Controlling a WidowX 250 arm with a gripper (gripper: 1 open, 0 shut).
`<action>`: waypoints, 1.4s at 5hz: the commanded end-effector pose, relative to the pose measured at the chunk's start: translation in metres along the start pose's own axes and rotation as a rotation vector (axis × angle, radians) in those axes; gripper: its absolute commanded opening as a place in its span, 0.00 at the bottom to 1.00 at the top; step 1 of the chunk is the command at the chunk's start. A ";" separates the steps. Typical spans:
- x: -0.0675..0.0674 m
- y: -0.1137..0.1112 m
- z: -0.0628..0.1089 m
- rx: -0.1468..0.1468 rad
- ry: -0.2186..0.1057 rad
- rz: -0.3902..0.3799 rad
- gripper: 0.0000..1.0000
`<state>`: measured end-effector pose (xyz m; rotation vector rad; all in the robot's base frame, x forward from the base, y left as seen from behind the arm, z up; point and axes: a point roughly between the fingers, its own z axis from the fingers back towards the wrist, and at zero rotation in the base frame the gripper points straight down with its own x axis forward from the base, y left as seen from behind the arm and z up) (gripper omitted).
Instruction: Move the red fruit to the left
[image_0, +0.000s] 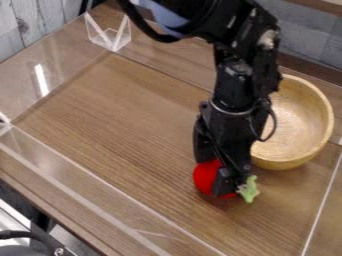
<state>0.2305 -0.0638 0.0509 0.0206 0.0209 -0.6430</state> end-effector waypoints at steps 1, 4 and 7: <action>0.015 0.011 0.005 0.017 -0.048 -0.032 1.00; 0.016 0.005 0.011 0.023 -0.054 0.060 1.00; 0.005 0.025 -0.008 0.021 -0.038 0.142 0.00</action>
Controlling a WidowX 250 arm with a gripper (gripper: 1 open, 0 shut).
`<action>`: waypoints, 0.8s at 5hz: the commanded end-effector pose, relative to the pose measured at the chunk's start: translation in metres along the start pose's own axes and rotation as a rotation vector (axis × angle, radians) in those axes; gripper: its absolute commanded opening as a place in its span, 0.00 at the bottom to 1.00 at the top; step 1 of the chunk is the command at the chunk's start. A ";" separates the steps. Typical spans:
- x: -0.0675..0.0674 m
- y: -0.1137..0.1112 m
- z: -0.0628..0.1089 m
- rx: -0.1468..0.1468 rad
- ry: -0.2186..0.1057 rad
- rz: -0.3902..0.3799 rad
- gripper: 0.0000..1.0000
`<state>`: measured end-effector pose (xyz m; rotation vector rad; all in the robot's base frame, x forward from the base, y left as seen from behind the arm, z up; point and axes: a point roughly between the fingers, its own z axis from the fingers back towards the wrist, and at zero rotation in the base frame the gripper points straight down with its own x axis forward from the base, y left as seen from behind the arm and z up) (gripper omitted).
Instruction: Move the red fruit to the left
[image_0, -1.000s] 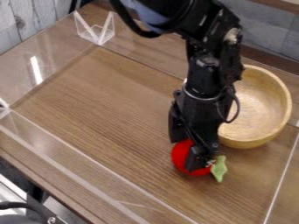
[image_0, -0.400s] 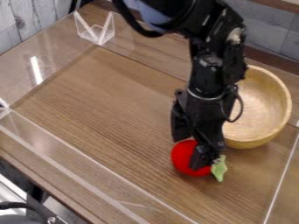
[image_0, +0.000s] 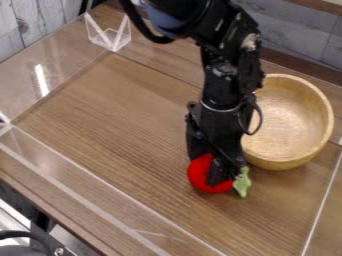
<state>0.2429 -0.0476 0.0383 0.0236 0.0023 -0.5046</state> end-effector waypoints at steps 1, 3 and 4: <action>-0.001 -0.004 0.010 0.015 -0.024 0.006 0.00; -0.002 -0.027 0.028 0.032 -0.053 -0.037 0.00; 0.000 -0.033 0.032 0.027 -0.060 -0.059 1.00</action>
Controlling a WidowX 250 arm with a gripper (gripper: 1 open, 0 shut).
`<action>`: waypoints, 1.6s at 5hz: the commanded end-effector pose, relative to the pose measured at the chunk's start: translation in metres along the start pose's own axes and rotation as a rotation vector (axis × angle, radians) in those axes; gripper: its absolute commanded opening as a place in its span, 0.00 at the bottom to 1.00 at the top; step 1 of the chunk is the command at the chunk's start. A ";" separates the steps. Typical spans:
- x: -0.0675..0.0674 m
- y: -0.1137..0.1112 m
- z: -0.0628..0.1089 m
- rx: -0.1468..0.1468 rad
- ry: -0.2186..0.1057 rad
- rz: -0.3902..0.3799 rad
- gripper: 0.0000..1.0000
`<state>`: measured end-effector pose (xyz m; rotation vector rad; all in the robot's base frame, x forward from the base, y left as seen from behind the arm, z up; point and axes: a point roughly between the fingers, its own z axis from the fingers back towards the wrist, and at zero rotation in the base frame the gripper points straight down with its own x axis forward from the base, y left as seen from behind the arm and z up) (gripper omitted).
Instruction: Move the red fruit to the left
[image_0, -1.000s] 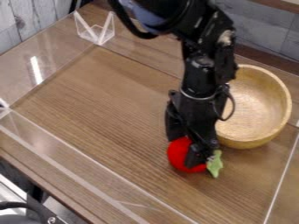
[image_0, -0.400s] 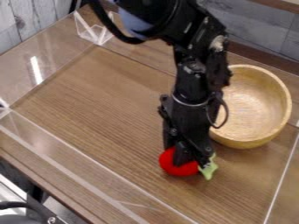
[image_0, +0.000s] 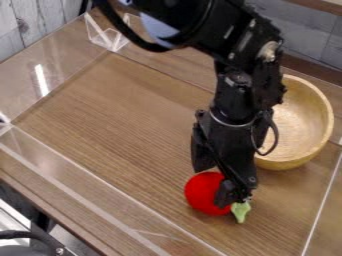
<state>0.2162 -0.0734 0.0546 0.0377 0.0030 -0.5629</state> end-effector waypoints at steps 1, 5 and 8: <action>0.003 0.005 0.013 0.006 -0.047 0.054 1.00; -0.013 0.007 0.043 0.069 -0.111 0.191 0.00; -0.009 0.095 0.089 0.187 -0.178 0.461 0.00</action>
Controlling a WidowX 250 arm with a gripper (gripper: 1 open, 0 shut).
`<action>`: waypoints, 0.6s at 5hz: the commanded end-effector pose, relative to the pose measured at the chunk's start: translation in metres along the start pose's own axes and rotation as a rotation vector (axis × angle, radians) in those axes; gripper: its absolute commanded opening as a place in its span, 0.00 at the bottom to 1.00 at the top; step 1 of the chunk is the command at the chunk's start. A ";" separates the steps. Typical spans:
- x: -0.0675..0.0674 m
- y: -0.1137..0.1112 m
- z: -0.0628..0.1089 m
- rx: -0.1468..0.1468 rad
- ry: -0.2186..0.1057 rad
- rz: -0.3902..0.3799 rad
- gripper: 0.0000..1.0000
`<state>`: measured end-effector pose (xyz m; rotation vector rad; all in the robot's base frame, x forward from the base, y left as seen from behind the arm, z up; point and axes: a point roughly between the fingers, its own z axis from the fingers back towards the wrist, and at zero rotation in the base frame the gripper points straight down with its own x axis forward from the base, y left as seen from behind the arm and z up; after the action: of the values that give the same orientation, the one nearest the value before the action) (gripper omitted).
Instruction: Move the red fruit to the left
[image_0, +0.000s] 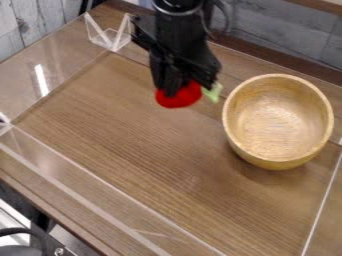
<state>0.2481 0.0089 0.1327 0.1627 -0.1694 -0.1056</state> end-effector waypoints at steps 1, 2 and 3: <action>0.023 0.023 0.010 0.047 -0.057 0.089 0.00; 0.035 0.045 0.005 0.088 -0.060 0.180 0.00; 0.047 0.073 0.000 0.106 -0.063 0.207 0.00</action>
<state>0.2900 0.0747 0.1343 0.2374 -0.1885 0.1104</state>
